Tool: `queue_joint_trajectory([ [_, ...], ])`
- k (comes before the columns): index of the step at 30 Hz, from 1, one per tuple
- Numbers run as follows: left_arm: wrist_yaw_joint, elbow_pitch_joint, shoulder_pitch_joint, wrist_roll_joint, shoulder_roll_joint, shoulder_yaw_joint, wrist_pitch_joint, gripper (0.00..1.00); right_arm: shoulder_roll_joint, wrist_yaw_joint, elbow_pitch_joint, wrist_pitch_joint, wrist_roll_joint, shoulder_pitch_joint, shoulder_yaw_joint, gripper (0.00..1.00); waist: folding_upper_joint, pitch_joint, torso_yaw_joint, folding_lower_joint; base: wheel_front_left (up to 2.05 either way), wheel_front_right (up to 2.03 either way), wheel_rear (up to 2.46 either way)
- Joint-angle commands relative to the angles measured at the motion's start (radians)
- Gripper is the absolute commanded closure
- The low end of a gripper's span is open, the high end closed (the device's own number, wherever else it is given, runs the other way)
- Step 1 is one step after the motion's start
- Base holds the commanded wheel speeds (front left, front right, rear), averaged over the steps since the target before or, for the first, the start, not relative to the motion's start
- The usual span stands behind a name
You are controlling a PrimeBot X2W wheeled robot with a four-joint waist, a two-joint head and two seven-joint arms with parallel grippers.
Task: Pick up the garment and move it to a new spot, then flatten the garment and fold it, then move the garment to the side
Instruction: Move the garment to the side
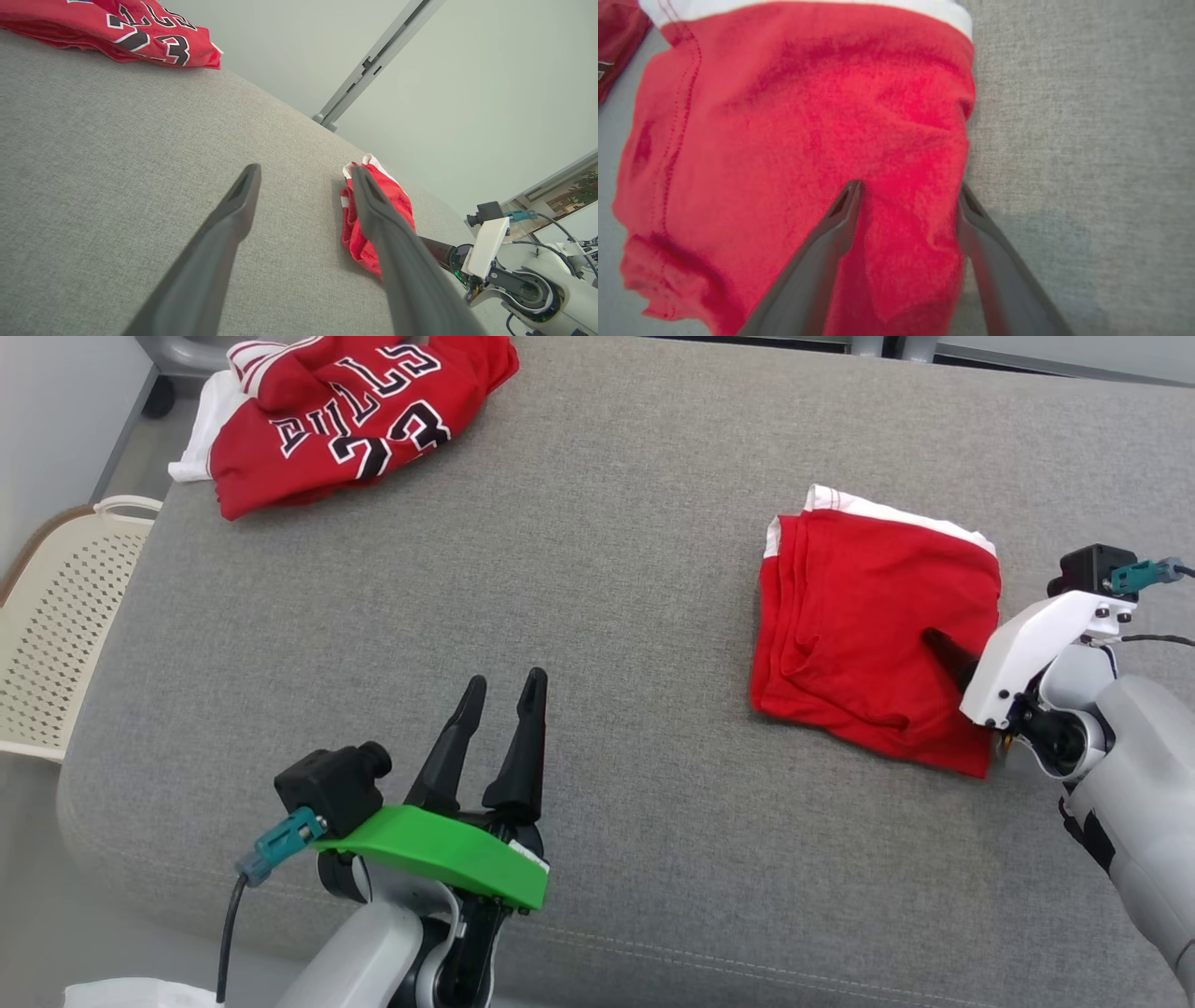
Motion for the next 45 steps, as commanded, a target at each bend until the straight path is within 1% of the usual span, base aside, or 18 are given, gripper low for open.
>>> queue_joint_trajectory([
  [1,-0.007,0.004,-0.015,0.008,-0.003,0.002,-0.005,0.00,0.013,0.000,0.008,-0.006,-0.004,-0.004,0.004,0.58,0.0000,-0.001,0.003,0.0000,0.00,0.00,0.00],
  [2,-0.007,0.005,-0.014,0.008,-0.003,0.003,-0.005,0.00,0.014,0.000,0.006,-0.009,-0.009,-0.007,0.010,0.72,0.0000,-0.002,0.003,0.0000,0.00,0.00,0.00],
  [3,-0.007,0.004,-0.014,0.010,-0.001,0.004,-0.007,0.00,0.012,0.000,0.002,-0.019,-0.014,-0.011,0.016,1.00,0.0000,-0.002,0.003,0.0000,0.00,0.00,0.00],
  [8,-0.006,0.002,-0.016,0.018,0.007,0.000,-0.004,0.00,0.012,0.000,0.012,-0.051,-0.037,-0.032,0.035,1.00,0.0000,0.001,-0.018,0.0000,0.00,0.00,0.00],
  [13,-0.004,-0.006,-0.023,0.027,0.017,-0.010,0.007,0.00,0.021,0.000,0.027,-0.079,-0.058,-0.055,0.055,1.00,0.0000,0.012,-0.077,0.0000,0.00,0.00,0.00],
  [22,-0.003,-0.021,-0.056,0.045,0.026,-0.033,0.036,0.00,0.038,0.000,0.033,-0.090,-0.064,-0.113,0.087,1.00,0.0000,0.043,-0.237,0.0000,0.00,0.00,0.00],
  [28,0.001,-0.023,-0.081,0.057,0.028,-0.042,0.049,0.00,0.035,0.000,0.037,-0.109,-0.052,-0.138,0.094,1.00,0.0000,0.062,-0.344,0.0000,0.00,0.00,0.00],
  [31,0.005,-0.027,-0.098,0.062,0.033,-0.046,0.062,0.00,0.024,0.000,0.045,-0.119,-0.047,-0.147,0.099,1.00,0.0000,0.082,-0.396,0.0000,0.00,0.00,0.00],
  [34,0.010,-0.033,-0.108,0.071,0.038,-0.048,0.071,0.00,0.020,0.000,0.051,-0.130,-0.043,-0.164,0.099,1.00,0.0000,0.104,-0.421,0.0000,0.00,0.00,0.00],
  [37,0.014,-0.039,-0.122,0.079,0.043,-0.048,0.077,0.00,0.015,0.000,0.059,-0.140,-0.043,-0.177,0.102,1.00,0.0000,0.128,-0.431,0.0000,0.00,0.00,0.00],
  [42,0.015,-0.055,-0.143,0.089,0.057,-0.046,0.087,0.00,0.003,0.000,0.068,-0.153,-0.051,-0.216,0.106,1.00,0.0000,0.162,-0.429,0.0000,0.00,0.00,0.00],
  [45,0.019,-0.068,-0.160,0.095,0.062,-0.044,0.093,0.00,-0.014,0.000,0.074,-0.158,-0.069,-0.261,0.115,1.00,0.0000,0.189,-0.418,0.0000,0.00,0.00,0.00],
])
